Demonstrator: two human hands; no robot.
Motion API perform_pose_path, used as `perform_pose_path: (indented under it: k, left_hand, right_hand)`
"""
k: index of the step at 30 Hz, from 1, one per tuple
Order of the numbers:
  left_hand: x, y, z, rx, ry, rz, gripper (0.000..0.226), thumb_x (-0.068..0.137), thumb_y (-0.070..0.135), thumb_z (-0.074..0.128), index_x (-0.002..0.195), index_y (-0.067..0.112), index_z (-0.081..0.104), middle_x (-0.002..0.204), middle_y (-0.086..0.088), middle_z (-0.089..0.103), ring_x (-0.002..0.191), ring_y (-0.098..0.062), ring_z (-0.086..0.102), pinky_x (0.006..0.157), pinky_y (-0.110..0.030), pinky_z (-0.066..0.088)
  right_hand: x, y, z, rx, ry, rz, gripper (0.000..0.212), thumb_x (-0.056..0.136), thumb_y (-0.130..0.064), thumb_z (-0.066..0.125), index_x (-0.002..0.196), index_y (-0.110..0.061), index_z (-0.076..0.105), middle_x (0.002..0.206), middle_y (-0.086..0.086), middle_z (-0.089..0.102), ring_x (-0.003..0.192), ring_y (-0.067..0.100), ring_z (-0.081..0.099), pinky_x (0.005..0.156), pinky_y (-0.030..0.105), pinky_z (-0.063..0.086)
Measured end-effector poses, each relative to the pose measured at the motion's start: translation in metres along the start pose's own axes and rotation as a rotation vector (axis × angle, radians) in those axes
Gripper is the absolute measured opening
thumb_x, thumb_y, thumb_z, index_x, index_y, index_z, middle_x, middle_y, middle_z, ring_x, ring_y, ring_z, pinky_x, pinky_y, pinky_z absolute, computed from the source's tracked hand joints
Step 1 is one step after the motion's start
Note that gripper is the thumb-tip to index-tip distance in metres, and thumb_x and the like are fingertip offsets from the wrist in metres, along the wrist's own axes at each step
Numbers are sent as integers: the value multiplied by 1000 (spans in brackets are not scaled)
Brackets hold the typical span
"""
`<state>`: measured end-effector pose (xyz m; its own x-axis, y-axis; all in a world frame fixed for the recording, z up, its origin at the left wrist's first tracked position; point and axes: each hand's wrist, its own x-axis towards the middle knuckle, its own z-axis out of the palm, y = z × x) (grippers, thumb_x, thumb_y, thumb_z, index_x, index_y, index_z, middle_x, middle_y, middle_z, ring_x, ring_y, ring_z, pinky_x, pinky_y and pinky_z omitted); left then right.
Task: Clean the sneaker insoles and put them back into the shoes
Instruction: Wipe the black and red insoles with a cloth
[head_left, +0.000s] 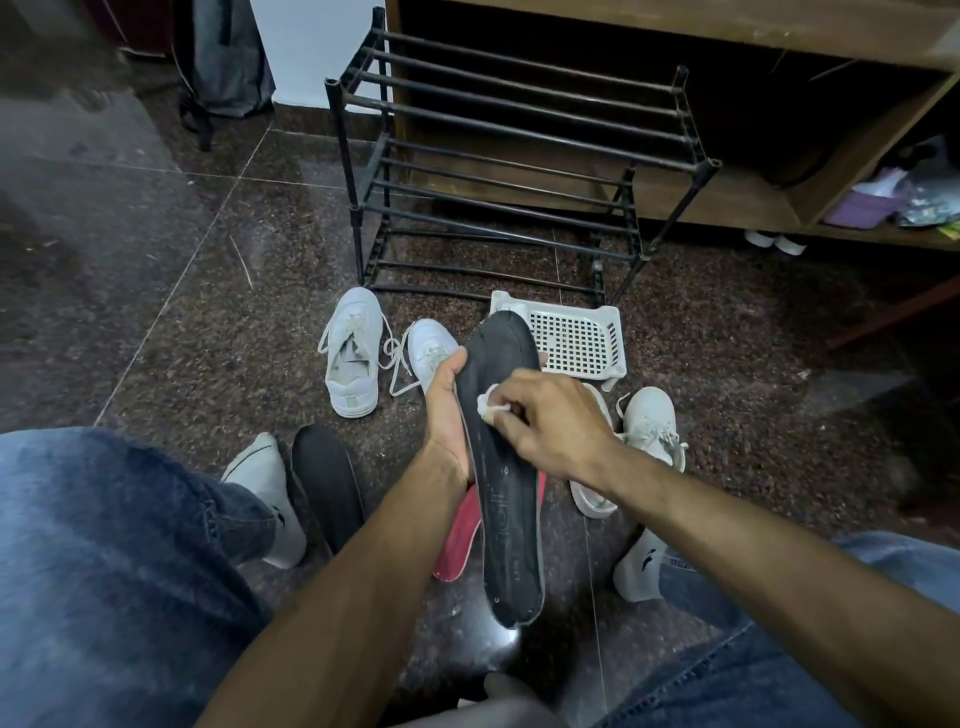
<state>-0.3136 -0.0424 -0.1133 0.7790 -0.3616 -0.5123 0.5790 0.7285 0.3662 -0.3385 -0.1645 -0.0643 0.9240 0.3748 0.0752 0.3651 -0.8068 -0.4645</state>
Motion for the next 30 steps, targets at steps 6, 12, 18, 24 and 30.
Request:
perform_pose_path:
  k: [6,12,18,24,30]
  left_hand:
    - [1,6,-3,-70,-171,-28,67,90,51,42,130,0,57,122,-18,63,103,-32,61,114,-60,24]
    - [-3,26,16,-93,-182,47,71,92,55,34,135,0,51,120,-22,63,103,-33,65,97,-45,49]
    - [0,25,14,-55,-69,114,67,92,58,41,120,1,62,107,-23,68,94,-33,67,91,-42,52]
    - [-12,-14,-3,-73,-94,34,55,96,49,41,110,3,68,99,-15,71,87,-25,70,79,-34,58]
    - [-2,2,-5,-120,-126,35,65,92,50,40,130,1,57,133,-24,56,123,-41,52,109,-50,37]
  right_hand:
    - [-34,-28,5,30,-175,-234,13,82,-22,58,88,-19,69,81,-9,59,70,16,59,57,29,43]
    - [-4,0,-1,1,179,45,15,88,-32,66,99,-23,70,106,-6,53,90,12,54,64,28,44]
    - [8,0,19,209,339,256,6,84,-20,71,88,-15,73,102,-3,53,82,9,54,75,35,50]
    - [26,12,19,92,219,357,9,87,-28,67,89,-20,71,100,-5,59,93,17,59,73,29,44]
    - [0,-7,0,-91,-111,-167,17,82,-24,54,90,-19,68,94,-7,62,81,24,62,65,37,49]
